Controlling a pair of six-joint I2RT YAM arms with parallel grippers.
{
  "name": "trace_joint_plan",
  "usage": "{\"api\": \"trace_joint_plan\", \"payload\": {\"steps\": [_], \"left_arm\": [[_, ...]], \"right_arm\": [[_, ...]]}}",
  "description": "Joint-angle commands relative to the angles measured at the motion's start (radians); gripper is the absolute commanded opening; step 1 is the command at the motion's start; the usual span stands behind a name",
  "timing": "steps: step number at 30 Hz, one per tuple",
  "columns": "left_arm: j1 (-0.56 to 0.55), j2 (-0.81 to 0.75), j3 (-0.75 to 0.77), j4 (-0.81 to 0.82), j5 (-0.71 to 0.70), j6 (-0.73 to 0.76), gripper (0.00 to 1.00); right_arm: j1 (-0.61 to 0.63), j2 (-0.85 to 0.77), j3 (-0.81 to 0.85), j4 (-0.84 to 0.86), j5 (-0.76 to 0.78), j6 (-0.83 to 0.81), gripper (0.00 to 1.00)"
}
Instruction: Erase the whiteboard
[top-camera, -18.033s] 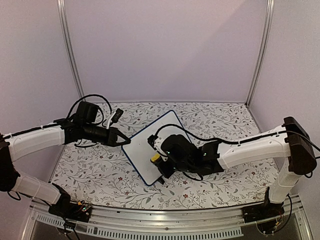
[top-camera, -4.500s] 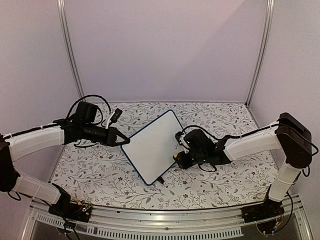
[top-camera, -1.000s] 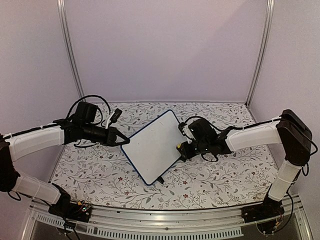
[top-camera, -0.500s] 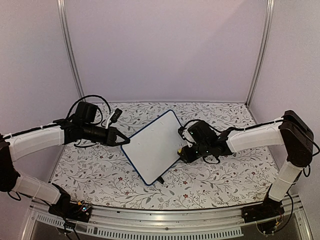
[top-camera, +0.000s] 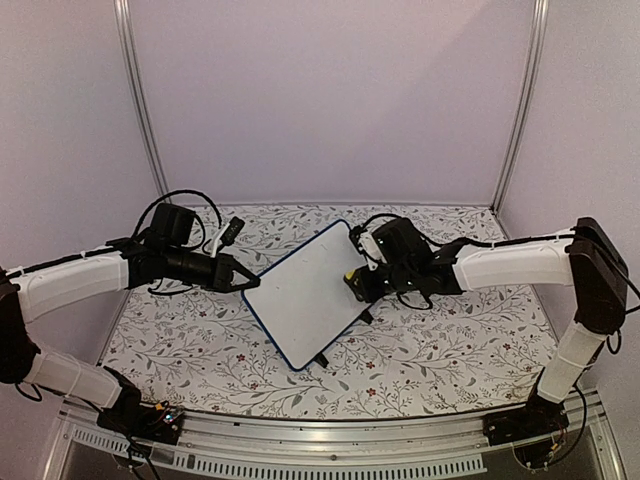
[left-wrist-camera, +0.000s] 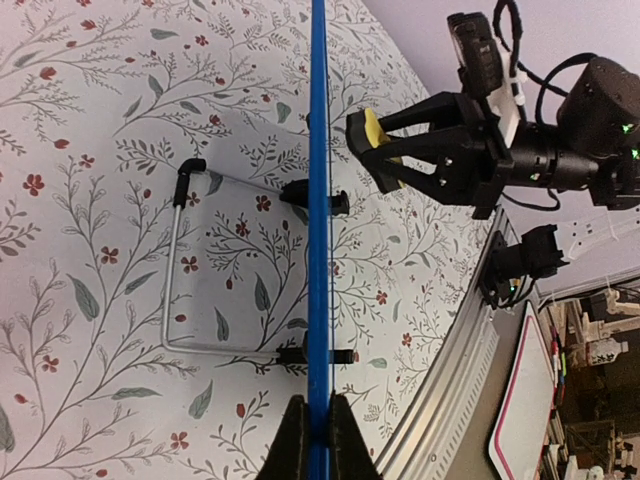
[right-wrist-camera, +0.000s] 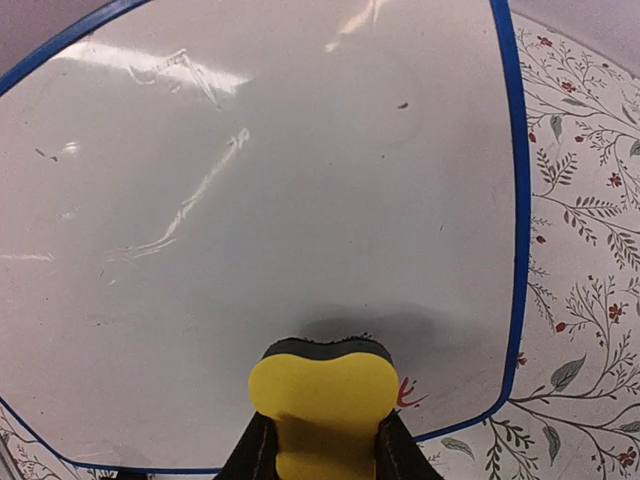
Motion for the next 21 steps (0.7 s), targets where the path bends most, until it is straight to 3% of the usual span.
{"api": "trace_joint_plan", "payload": {"steps": [1,21], "left_arm": [[-0.002,-0.019,-0.001,0.032,0.024,0.025,0.0],[-0.002,-0.017,0.0,0.033,0.03,0.024,0.0]], "right_arm": [[-0.004,0.056,0.009,0.01,-0.03,-0.003,0.19],[-0.006,0.037,-0.145,0.017,-0.084,0.03,0.19]]}}
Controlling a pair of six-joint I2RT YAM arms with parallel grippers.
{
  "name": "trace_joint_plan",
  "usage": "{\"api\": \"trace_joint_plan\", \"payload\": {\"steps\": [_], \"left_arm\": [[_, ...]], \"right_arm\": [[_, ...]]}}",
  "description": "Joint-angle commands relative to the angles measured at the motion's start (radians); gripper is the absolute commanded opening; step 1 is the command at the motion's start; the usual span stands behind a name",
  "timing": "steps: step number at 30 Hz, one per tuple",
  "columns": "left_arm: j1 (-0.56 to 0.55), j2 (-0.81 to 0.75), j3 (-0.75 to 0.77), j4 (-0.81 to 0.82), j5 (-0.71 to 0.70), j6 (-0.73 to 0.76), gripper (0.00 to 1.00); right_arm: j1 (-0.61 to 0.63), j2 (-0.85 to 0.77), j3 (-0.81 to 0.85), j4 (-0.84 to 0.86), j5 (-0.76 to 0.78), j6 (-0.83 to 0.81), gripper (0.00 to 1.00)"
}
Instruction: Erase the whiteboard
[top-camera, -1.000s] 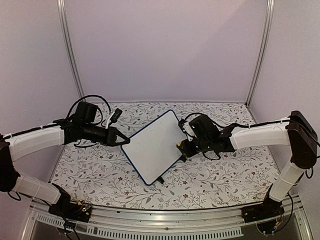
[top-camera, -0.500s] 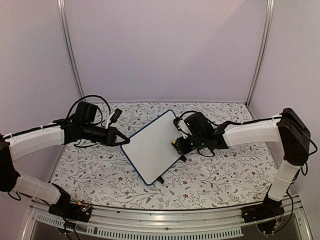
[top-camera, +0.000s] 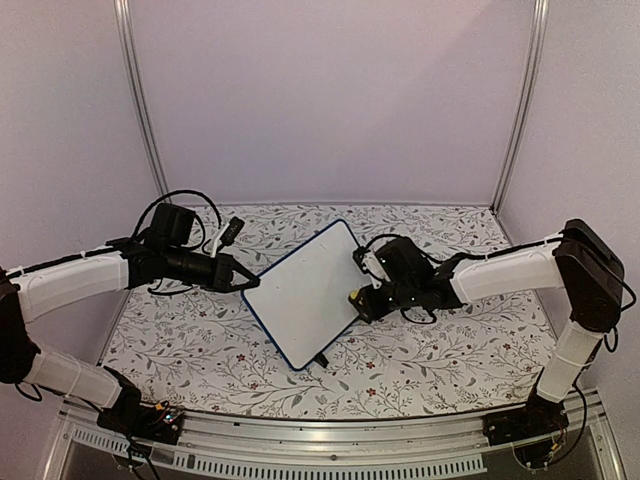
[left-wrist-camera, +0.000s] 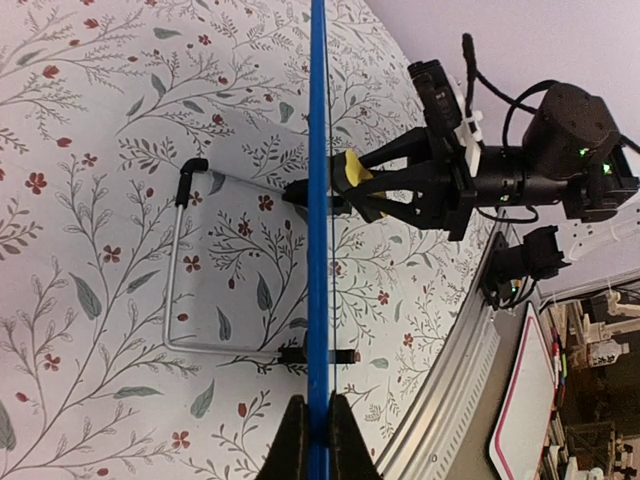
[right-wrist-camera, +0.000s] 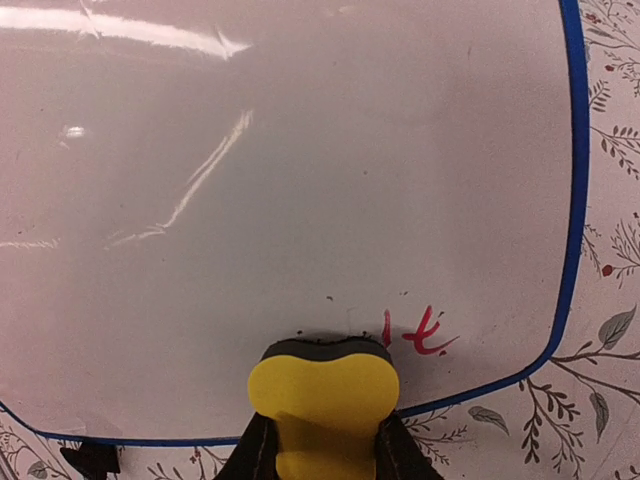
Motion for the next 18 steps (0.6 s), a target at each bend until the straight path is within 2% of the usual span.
{"api": "trace_joint_plan", "payload": {"steps": [1,7,18], "left_arm": [[-0.003,-0.018,0.0,0.035,0.034,0.025,0.0],[-0.002,-0.016,0.0,0.036,0.034,0.024,0.0],[-0.002,-0.016,0.0,0.036,0.032,0.024,0.0]], "right_arm": [[-0.004,-0.009,-0.051,-0.06,-0.018,0.011,0.19],[-0.004,-0.047,-0.043,-0.073,-0.016,0.006,0.19],[-0.072,-0.034,0.112,-0.091,-0.018,-0.04,0.19]]}}
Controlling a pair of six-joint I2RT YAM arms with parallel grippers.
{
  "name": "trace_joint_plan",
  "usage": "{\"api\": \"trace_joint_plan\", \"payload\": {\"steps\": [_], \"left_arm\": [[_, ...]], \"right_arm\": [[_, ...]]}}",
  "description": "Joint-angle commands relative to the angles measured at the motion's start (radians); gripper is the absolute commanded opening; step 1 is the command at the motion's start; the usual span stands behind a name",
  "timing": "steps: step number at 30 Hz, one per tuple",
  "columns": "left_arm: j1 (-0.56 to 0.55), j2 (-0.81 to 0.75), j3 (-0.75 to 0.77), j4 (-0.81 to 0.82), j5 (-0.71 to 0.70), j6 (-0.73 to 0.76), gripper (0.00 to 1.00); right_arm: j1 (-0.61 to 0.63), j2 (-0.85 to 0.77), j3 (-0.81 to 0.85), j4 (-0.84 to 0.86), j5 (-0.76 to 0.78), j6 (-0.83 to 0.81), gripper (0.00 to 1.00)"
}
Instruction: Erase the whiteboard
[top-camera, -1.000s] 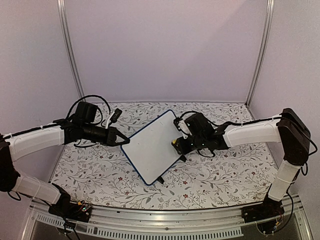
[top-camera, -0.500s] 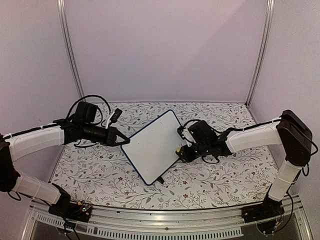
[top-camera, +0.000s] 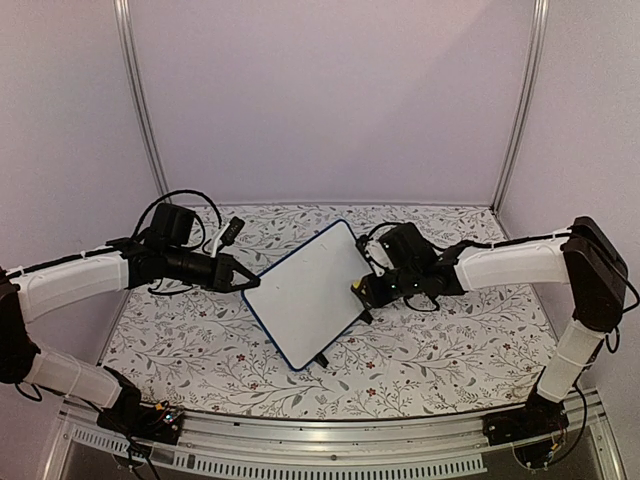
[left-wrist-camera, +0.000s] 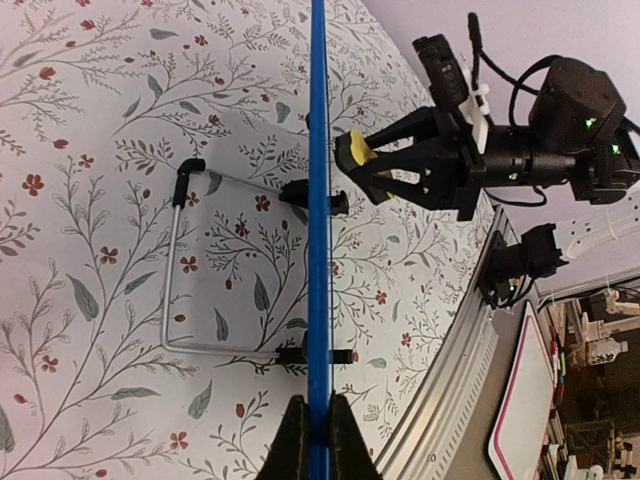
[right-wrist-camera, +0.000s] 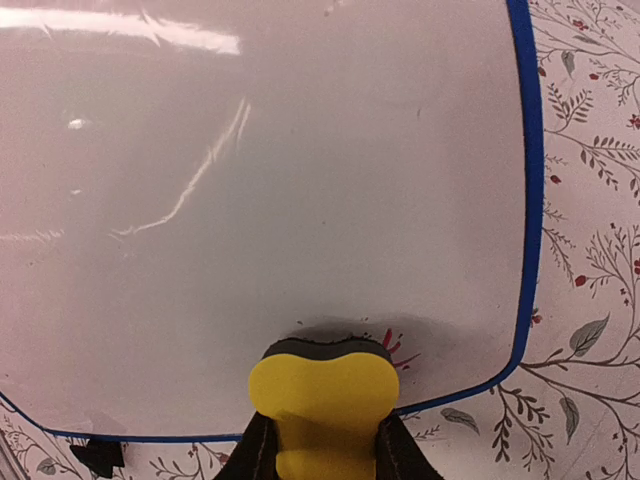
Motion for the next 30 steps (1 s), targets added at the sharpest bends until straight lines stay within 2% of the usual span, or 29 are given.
{"api": "trace_joint_plan", "payload": {"steps": [1,8,17,30], "left_arm": [[-0.002,-0.016,0.001,0.034,0.026,0.024,0.0],[-0.002,-0.018,0.001,0.033,0.027,0.025,0.0],[-0.002,-0.015,0.001,0.035,0.028,0.024,0.0],[-0.001,-0.016,0.001,0.034,0.029,0.024,0.0]], "right_arm": [[-0.045,-0.005,0.085,-0.005,-0.006,-0.031,0.19],[-0.061,0.057,0.126,-0.023,-0.06,-0.048,0.19],[-0.061,0.054,0.013,0.013,-0.103,-0.014,0.19],[-0.061,0.06,-0.082,-0.002,-0.064,-0.002,0.19]]}}
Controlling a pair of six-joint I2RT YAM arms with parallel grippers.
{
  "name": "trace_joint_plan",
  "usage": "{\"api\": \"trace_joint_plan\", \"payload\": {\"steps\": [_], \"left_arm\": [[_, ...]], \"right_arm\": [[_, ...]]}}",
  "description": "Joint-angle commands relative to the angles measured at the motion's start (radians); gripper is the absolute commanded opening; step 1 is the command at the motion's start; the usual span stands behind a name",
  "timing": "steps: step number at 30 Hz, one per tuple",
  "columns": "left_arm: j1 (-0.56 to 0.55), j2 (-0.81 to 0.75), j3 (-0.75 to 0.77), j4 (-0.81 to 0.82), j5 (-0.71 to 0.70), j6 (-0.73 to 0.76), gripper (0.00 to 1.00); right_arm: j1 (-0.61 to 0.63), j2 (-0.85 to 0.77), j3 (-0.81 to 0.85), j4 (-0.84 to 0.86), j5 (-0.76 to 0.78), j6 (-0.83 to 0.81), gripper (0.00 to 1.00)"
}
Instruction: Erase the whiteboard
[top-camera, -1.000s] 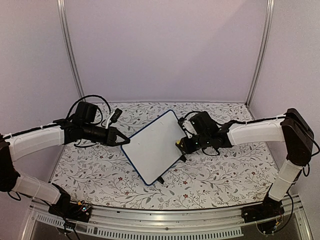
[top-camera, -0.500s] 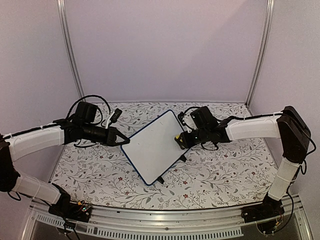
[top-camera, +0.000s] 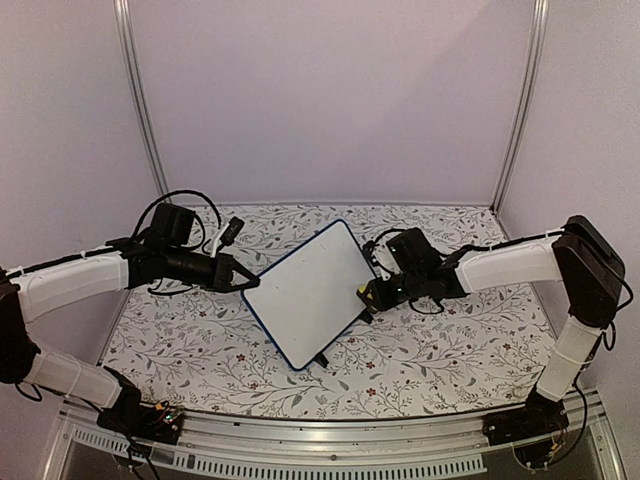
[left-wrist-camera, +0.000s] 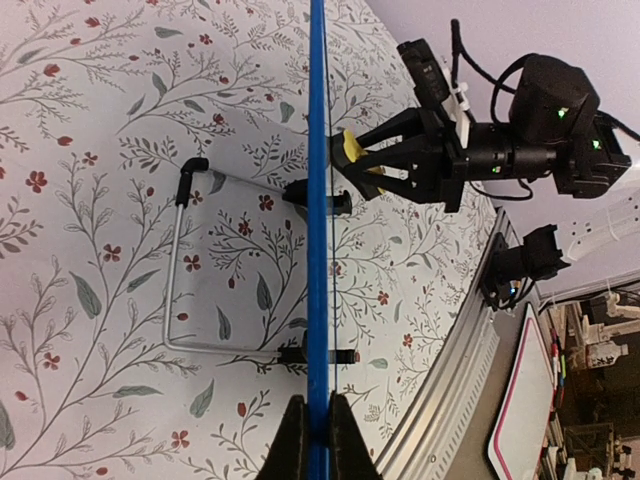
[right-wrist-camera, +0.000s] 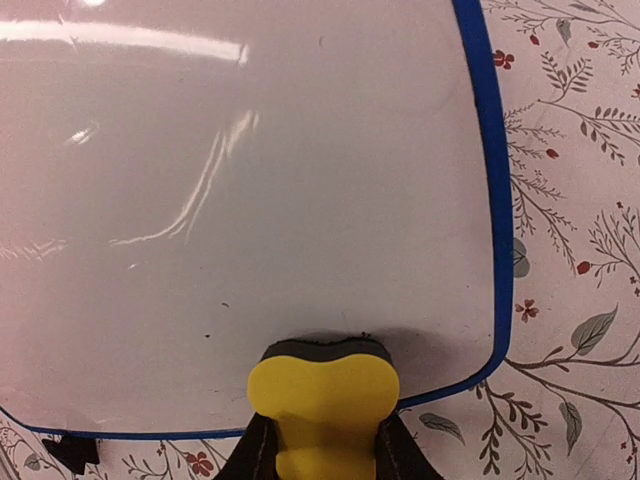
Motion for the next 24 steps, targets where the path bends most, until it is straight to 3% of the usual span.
{"api": "trace_joint_plan", "payload": {"steps": [1,16,24], "left_arm": [[-0.003,-0.016,-0.001,0.036,0.034,0.029,0.0],[-0.002,-0.017,0.001,0.037,0.034,0.029,0.0],[-0.003,-0.016,-0.001,0.037,0.033,0.028,0.0]], "right_arm": [[-0.001,0.029,-0.048,-0.065,0.016,0.014,0.19],[-0.001,-0.067,-0.034,-0.111,0.045,0.006,0.19],[-0.001,-0.138,0.06,-0.119,0.133,-0.02,0.19]]}}
